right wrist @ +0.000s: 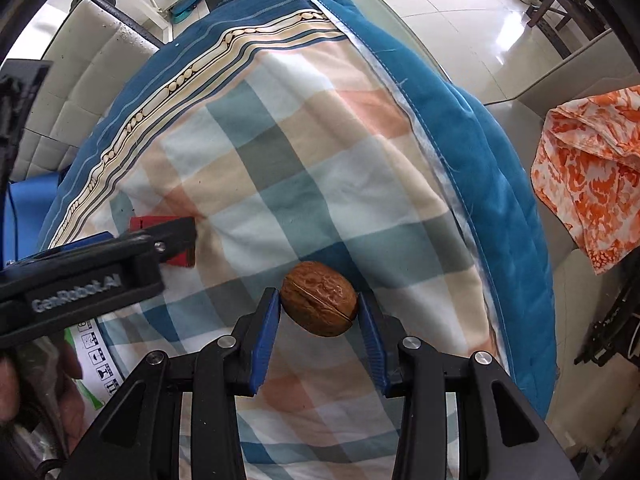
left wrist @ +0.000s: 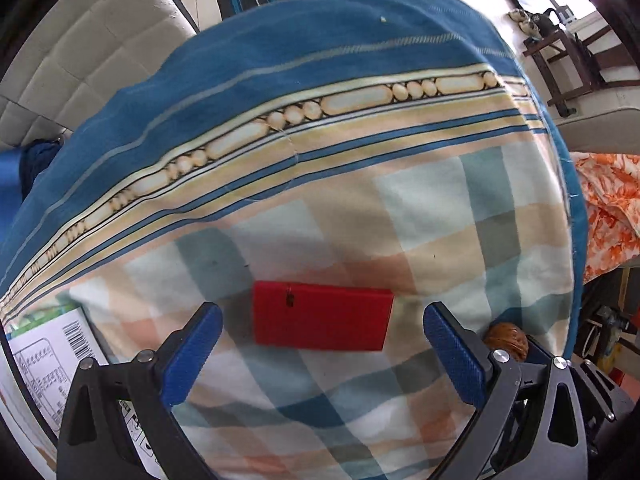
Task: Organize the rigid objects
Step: 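Grasp the red block with the left tool while the right tool grasps the walnut, then carry the red block with the left tool while the right tool carries the walnut into the box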
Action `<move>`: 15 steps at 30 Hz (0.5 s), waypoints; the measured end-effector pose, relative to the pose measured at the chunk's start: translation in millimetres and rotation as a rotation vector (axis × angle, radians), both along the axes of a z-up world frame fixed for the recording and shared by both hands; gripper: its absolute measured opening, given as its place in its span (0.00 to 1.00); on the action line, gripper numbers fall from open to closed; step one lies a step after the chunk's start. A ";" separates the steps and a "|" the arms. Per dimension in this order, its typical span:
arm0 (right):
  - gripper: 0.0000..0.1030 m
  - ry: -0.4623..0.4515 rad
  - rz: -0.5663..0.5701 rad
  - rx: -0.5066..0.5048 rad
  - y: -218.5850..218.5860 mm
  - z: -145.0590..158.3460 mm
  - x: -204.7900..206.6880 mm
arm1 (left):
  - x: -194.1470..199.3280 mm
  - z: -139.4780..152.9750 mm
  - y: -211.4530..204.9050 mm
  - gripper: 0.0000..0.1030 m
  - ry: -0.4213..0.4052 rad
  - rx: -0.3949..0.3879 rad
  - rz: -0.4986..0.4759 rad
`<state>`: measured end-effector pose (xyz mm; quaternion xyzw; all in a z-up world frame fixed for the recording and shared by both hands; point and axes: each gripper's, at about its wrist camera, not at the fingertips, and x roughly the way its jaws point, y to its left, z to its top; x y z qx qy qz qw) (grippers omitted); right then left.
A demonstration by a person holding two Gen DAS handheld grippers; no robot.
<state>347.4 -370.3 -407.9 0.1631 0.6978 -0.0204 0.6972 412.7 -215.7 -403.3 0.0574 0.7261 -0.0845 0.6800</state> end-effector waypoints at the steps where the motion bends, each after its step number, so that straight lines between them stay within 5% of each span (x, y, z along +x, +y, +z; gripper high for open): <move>1: 0.41 0.004 0.000 0.001 -1.0 -2.2 1.4 | 0.8 -2.8 -2.0 0.91 0.002 0.003 -0.004; 4: 0.41 0.011 0.001 0.002 -2.1 -6.9 3.6 | 0.7 -6.5 -5.9 0.82 -0.012 0.020 -0.014; 6: 0.41 0.010 -0.001 0.002 -4.1 -8.5 4.6 | -4.3 -1.6 -10.8 0.65 -0.051 0.041 -0.040; 15: 0.41 0.005 0.007 -0.024 -1.8 -7.9 3.9 | -25.4 9.2 -11.9 0.65 -0.088 0.051 -0.022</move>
